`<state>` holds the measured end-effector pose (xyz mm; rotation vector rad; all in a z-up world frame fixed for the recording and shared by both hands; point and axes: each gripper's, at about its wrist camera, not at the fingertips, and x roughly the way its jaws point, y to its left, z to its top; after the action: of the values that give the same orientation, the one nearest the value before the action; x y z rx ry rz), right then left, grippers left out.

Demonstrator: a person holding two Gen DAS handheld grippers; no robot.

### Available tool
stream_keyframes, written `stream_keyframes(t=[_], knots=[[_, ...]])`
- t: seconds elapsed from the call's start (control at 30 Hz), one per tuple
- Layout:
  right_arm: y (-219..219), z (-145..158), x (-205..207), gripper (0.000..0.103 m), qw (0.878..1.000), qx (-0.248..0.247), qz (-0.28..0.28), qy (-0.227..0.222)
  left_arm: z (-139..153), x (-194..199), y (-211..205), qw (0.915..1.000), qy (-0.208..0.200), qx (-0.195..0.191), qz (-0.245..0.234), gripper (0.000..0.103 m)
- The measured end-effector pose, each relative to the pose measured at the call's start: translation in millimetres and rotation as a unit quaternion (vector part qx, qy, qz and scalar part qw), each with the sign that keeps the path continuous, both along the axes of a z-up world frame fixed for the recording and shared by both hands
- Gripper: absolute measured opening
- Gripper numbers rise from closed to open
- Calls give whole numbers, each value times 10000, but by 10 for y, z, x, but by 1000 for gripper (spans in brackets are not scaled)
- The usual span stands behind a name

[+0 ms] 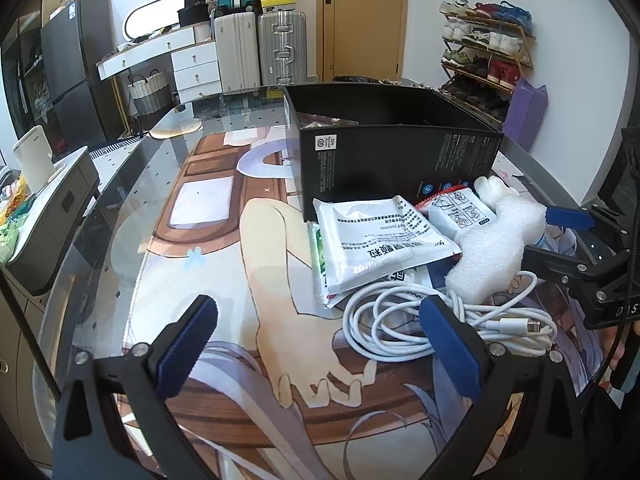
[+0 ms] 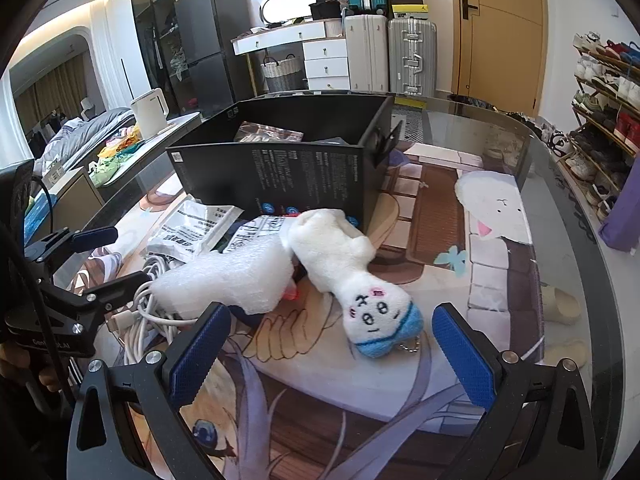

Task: Organize soft objects
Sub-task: 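Move the right gripper toward the white plush doll's head, then close the right gripper on the plush doll's head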

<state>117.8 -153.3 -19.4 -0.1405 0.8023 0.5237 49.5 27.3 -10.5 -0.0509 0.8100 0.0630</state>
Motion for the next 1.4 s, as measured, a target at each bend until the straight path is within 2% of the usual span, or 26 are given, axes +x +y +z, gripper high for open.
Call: stream_keyframes(t=[0.23,0.47,0.57,0.7,0.97,1.13,1.4], knots=[[-49,-38,101,102,9995,-268,-124,111,7,1,53,10000,-14,-53,30,102],[78,-59,173,101,9989,-435,10,158,14,1,74,10000,-31,-52,46,102],[112,-59,185,94,9988,-454,43,150,25,-4,92,10000,-54,-57,61,102],[141,-71,200,78,9988,-435,94,215,39,-17,105,9999,-74,-65,75,102],[116,-68,169,65,9990,-398,50,183,67,-29,96,9999,-109,-62,50,102],[61,-51,136,40,9992,-380,-6,112,75,-38,65,9999,-122,-37,31,102],[-50,7,29,38,9996,-253,-72,-68,93,-52,20,9999,-147,-19,-22,102]])
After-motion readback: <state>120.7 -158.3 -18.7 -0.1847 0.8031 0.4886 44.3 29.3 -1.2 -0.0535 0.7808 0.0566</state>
